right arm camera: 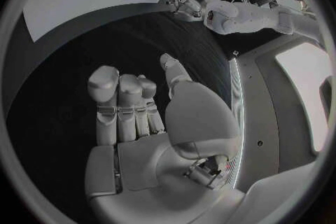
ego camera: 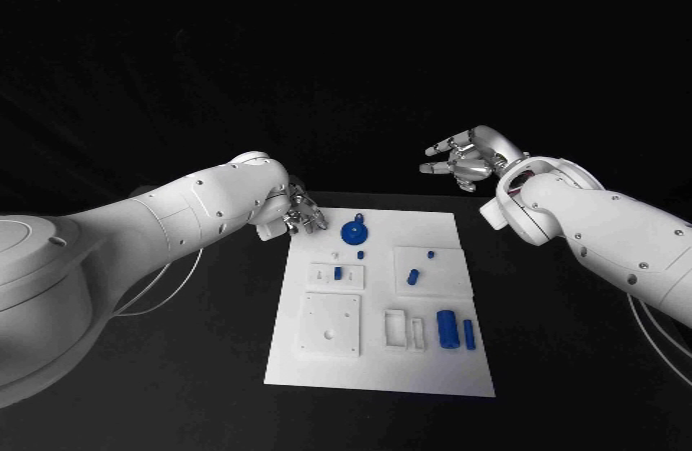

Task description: Assemble the parts on the task board

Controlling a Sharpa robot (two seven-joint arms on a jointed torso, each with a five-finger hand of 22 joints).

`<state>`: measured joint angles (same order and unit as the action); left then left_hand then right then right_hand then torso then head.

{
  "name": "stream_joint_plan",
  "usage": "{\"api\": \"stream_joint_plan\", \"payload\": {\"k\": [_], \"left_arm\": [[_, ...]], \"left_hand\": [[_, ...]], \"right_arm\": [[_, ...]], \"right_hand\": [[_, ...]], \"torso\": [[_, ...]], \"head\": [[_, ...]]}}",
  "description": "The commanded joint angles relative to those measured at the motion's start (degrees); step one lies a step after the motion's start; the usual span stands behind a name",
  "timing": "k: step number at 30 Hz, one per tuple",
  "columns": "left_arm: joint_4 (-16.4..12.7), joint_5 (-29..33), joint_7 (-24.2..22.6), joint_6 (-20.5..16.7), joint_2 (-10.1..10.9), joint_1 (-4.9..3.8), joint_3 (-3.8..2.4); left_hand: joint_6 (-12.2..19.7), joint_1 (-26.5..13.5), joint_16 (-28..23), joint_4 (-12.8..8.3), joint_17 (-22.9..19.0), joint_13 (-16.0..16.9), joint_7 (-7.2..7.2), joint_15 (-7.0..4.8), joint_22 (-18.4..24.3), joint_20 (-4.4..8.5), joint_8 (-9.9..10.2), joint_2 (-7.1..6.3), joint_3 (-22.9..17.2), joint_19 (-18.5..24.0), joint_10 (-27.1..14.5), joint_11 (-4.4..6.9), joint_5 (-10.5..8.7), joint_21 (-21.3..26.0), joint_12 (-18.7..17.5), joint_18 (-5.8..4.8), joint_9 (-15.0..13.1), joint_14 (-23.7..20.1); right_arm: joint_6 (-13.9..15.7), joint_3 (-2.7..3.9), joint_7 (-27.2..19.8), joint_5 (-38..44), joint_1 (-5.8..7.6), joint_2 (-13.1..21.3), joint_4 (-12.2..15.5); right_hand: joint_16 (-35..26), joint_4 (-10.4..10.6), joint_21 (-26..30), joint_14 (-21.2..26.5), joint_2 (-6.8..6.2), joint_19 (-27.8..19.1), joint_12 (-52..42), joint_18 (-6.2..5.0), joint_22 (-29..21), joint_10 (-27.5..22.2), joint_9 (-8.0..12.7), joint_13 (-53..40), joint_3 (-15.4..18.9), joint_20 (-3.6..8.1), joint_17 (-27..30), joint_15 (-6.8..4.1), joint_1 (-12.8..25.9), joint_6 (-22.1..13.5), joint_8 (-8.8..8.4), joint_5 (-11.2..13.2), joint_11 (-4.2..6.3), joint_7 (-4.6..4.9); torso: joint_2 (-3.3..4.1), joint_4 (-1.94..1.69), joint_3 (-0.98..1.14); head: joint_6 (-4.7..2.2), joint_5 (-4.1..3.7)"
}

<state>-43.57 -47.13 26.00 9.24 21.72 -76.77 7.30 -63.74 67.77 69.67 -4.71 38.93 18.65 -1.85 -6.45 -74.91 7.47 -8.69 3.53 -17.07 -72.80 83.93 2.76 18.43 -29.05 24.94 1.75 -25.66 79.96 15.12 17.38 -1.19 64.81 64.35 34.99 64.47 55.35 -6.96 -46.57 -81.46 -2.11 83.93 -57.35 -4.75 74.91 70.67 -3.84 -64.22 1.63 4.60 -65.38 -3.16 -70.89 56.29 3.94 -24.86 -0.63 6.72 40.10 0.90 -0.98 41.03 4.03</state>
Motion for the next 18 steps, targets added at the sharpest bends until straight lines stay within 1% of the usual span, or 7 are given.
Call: {"api": "stream_joint_plan", "payload": {"k": [1, 2, 4, 7, 12, 17, 18], "left_arm": [[-1.99, 2.74, 0.6, -2.81, 0.89, -0.06, -0.04], [-2.78, 3.22, 0.85, -3.05, 1.34, -0.08, -0.04], [-4.49, 4.13, 1.31, -3.43, 2.33, -0.13, -0.05], [-7.26, 5.14, 1.98, -3.87, 3.9, -0.27, -0.05], [-11.33, 6.53, 2.98, -4.35, 6.21, -0.55, 0.02], [-16.16, 7.18, 3.79, -5.19, 8.84, -0.71, 0.21], [-17.74, 7.15, 3.95, -5.63, 9.65, -0.73, 0.3]], "left_hand": [[-1.25, -0.54, 0.1, -1.27, -0.04, -0.07, 1.44, -0.35, -1.05, 0.24, -4.86, -0.51, -2.0, -0.1, 2.42, 0.54, 1.19, -0.2, 0.28, 0.3, -11.11, 0.23], [-1.35, -0.94, 0.22, -1.23, 0.14, -0.04, 1.5, -0.41, -1.05, 0.3, -5.23, -0.33, -2.36, -0.14, 2.44, 0.59, 1.83, -0.23, 0.38, 0.27, -11.35, 0.3], [-1.76, -2.37, 0.46, -1.72, 0.57, 0.04, 1.81, -0.58, -1.06, 0.48, -6.23, -0.67, -3.15, -0.23, 2.48, 0.68, 4.62, -0.33, 0.73, 0.16, -12.01, 0.45], [-2.11, -4.18, 0.56, -2.79, 0.9, -0.02, 2.04, -0.67, -1.07, 0.6, -7.25, -0.96, -4.24, -0.24, 2.53, 0.76, 6.55, -0.47, 1.06, 0.01, -12.63, 0.56], [-2.68, -5.2, 0.8, -3.06, 1.44, -0.08, 2.26, -0.69, -1.06, 0.61, -7.77, -0.88, -4.47, -0.22, 2.6, 0.82, 6.93, -0.51, 1.4, -0.04, -12.81, 0.69], [-3.91, -6.91, 1.29, -3.76, 2.4, -0.02, 2.67, -0.76, -1.07, 0.65, -8.22, -0.61, -4.9, -0.31, 2.69, 1.05, 7.6, -0.72, 2.84, -0.13, -12.73, 0.99], [-4.19, -7.18, 1.43, -3.89, 2.62, 0.0, 2.75, -0.79, -1.08, 0.66, -8.22, -0.61, -4.94, -0.32, 2.71, 1.11, 7.78, -0.76, 3.14, -0.13, -12.65, 1.1]], "right_arm": [[-1.06, 0.02, -0.01, 0.43, -0.01, 0.12, -0.04], [-1.1, 0.02, 0.01, 0.43, -0.01, 0.16, -0.06], [-1.2, 0.02, 0.07, 0.43, -0.01, 0.26, -0.1], [-1.31, 0.02, 0.15, 0.43, -0.01, 0.37, -0.17], [-1.49, 0.01, 0.28, 0.43, -0.01, 0.49, -0.35], [-1.7, 0.01, 0.34, 0.43, -0.02, 0.46, -0.67], [-1.79, 0.0, 0.35, 0.43, -0.03, 0.43, -0.81]], "right_hand": [[-0.02, 0.22, 0.03, 0.18, 0.22, 2.15, -0.16, -0.9, 5.79, -0.07, 0.06, -0.07, -0.17, -0.16, -0.05, -0.21, 0.06, 0.34, -0.34, -0.3, 0.03, 0.08], [-0.02, 0.22, 0.03, 0.18, 0.22, 2.15, -0.16, -0.9, 5.79, -0.07, 0.06, -0.07, -0.17, -0.16, -0.05, -0.21, 0.06, 0.34, -0.34, -0.3, 0.03, 0.08], [-0.02, 0.2, 0.03, 0.18, 0.22, 2.15, -0.15, -0.9, 5.79, -0.08, 0.06, -0.07, -0.19, -0.16, -0.05, -0.2, 0.04, 0.34, -0.34, -0.33, 0.04, 0.08], [-0.1, 0.07, -0.05, 0.22, 0.22, 2.15, -0.14, -0.88, 5.8, -0.1, 0.06, -0.06, -0.27, -0.16, 0.0, -0.2, -0.1, 0.34, -0.34, -0.43, 0.05, 0.08], [-0.11, -0.03, 0.06, 0.24, 0.22, 2.12, -0.09, -0.89, 5.78, -0.14, 0.07, -0.03, -0.33, -0.17, 0.0, -0.19, -0.14, 0.31, -0.34, -0.59, 0.05, 0.09], [-0.08, -0.24, 0.02, 0.23, 0.25, 2.12, -0.08, -0.88, 5.79, -0.16, 0.06, -0.04, -0.53, -0.15, -0.02, -0.21, -0.17, 0.32, -0.34, -1.2, 0.05, 0.11], [-0.09, -0.29, 0.01, 0.24, 0.28, 2.12, -0.09, -0.88, 5.79, -0.15, 0.07, -0.05, -0.6, -0.16, -0.02, -0.21, -0.17, 0.31, -0.34, -1.39, 0.06, 0.1]], "torso": [[-0.07, -0.14, 0.05], [-0.08, -0.15, 0.05], [-0.12, -0.17, 0.08], [-0.2, -0.36, 0.11], [-0.43, -0.54, 0.23], [-0.84, -0.78, 0.36], [-0.94, -0.82, 0.37]], "head": [[-0.02, -0.02], [-0.02, 0.02], [0.02, 0.08], [0.04, 0.07], [0.15, 0.11], [0.36, -0.02], [0.46, -0.05]]}}
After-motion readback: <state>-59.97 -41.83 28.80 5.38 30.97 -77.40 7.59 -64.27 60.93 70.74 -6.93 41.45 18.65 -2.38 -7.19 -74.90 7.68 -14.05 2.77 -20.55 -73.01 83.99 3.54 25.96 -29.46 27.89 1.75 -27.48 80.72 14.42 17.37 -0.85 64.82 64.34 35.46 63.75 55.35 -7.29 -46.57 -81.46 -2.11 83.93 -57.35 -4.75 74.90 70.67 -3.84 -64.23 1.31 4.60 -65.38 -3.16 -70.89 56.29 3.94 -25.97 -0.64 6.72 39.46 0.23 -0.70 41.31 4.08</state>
